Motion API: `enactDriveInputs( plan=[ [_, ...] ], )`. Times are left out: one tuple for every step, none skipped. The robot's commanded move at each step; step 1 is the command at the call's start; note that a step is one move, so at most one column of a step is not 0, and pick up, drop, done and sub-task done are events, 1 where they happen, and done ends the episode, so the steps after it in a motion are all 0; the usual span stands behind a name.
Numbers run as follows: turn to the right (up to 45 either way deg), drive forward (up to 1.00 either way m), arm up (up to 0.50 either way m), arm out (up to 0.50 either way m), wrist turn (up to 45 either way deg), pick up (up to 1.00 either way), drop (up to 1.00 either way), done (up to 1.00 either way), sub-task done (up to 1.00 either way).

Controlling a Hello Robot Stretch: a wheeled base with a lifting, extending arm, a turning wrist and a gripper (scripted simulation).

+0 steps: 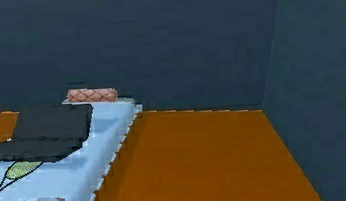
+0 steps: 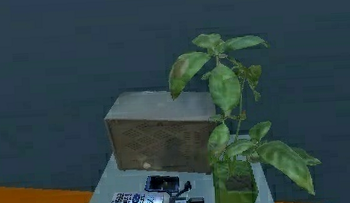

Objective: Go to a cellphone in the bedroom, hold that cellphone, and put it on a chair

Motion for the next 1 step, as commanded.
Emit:
enactDriveInputs(
  plan=[
    [0.0,0.00,0.00,0.00,0.0,1.00,0.00,0.00,0.00]
  ],
)
